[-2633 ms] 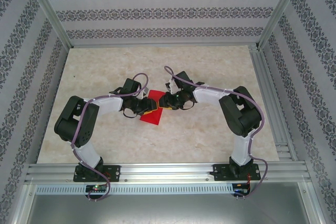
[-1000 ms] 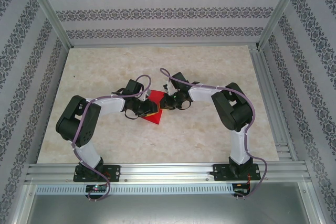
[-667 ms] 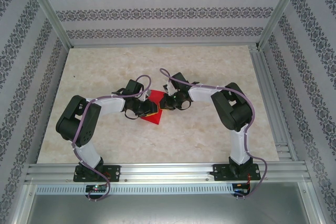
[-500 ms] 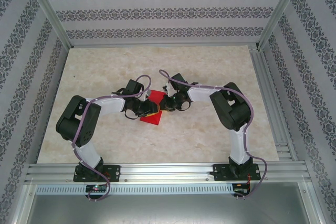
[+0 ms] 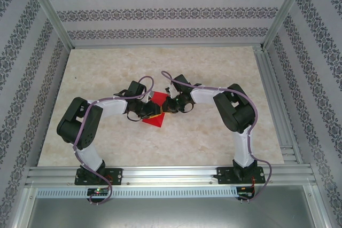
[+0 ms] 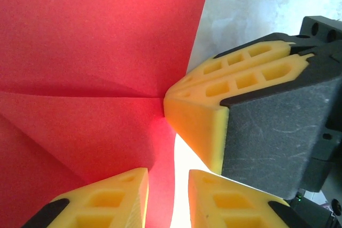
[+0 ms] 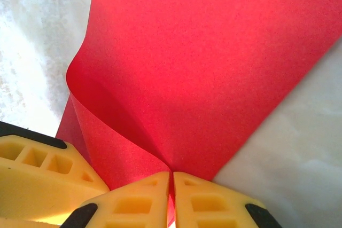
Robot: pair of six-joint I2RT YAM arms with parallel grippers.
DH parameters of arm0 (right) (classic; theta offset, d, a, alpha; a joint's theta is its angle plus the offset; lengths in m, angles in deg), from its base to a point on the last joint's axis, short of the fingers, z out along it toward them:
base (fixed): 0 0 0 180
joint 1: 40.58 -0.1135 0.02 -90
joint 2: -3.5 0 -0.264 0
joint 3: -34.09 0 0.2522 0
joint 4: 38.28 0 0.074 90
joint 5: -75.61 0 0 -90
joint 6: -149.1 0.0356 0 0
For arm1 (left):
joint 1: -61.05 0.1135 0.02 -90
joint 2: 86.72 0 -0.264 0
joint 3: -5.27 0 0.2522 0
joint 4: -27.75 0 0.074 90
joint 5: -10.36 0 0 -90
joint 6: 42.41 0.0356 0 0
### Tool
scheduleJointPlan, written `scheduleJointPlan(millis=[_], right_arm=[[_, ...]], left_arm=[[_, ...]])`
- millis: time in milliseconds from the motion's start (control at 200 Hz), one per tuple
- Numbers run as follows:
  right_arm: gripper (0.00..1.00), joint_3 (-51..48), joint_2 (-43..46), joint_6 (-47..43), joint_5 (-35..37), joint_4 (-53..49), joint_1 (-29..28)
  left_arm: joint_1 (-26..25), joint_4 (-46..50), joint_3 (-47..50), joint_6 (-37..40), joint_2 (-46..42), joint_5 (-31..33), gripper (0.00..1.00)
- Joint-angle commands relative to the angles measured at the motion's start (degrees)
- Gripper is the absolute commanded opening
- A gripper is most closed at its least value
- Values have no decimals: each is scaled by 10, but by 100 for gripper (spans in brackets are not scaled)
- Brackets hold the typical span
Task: Fold a paper plane with a square sheet of paper (pick it up from the middle)
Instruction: Fold the triangle a second time at the center of the table.
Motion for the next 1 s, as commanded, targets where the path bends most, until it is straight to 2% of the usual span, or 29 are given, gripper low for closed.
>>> scheduleJointPlan(millis=[0,994], right_arm=[[12,12,-14,-11,19,-8,-7],[9,17,-5,-16,49,-32,-9]], left_arm=[[-7,11,-4,11,10,17,26],[-10,26,-9,20,25,26,24]])
